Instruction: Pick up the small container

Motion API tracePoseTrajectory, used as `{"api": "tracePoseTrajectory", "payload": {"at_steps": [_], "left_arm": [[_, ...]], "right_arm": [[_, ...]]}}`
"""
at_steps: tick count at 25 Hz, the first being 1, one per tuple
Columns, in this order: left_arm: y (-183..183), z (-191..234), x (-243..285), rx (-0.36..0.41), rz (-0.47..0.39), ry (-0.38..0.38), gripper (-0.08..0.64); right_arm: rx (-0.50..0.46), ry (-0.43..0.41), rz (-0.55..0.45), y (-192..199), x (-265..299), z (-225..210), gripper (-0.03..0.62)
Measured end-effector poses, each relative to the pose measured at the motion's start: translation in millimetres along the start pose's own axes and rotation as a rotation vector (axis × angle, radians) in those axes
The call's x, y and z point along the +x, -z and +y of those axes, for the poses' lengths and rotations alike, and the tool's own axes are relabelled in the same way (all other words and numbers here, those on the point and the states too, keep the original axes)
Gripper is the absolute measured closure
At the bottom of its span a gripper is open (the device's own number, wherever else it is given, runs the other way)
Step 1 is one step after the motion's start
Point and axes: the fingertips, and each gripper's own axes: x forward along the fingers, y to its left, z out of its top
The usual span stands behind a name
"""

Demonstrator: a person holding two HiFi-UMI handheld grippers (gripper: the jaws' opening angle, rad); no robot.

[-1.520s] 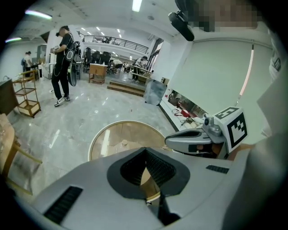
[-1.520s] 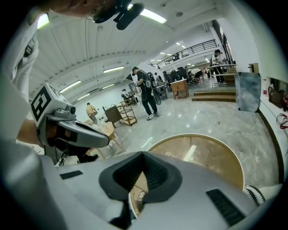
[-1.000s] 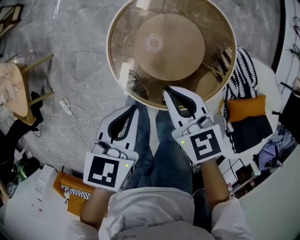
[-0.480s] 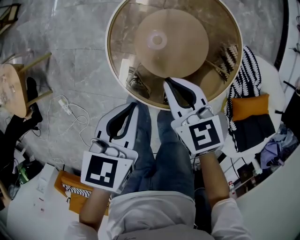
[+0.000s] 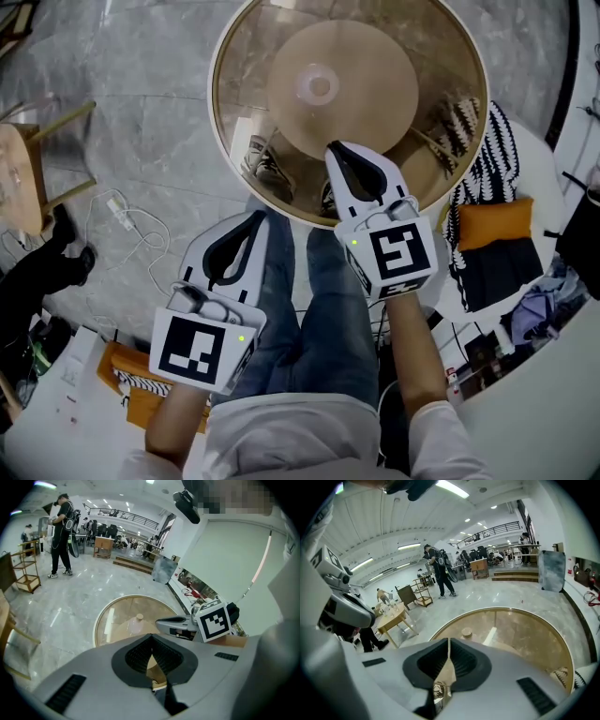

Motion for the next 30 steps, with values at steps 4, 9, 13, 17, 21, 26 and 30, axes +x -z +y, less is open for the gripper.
{"api": "tracePoseTrajectory", "payload": {"at_steps": [4, 9, 13, 17, 21, 26, 30], "left_arm": [[3, 7, 2, -0.007, 0.012, 0.005, 0.551], [6, 13, 8, -0.001, 0.023, 0.012, 0.551], [9, 15, 10, -0.009, 0.038, 0.018, 0.551], [10, 17, 13, -0.011, 0.04, 0.02, 0.551], [10, 19, 15, -0.024, 0.044, 0.026, 0.551], [10, 25, 14, -0.044, 0.043, 0.026, 0.551], [14, 27, 16, -0.066, 0.061, 0.044, 0.551]], "right_arm": [[0.006, 0.023, 0.002, 1, 13, -9, 0.577], [-0.003, 0.039, 0.01, 5, 31, -16, 0.573], [-0.004, 0.066, 0.019, 9, 40, -24, 0.509], [-0.013, 0.096, 0.021, 11, 51, -32, 0.498], [-0.029, 0.115, 0.028, 11, 61, -40, 0.474], [-0.042, 0.116, 0.033, 10, 76, -44, 0.441], [-0.054, 0.137, 0.034, 10, 85, -46, 0.423]]}}
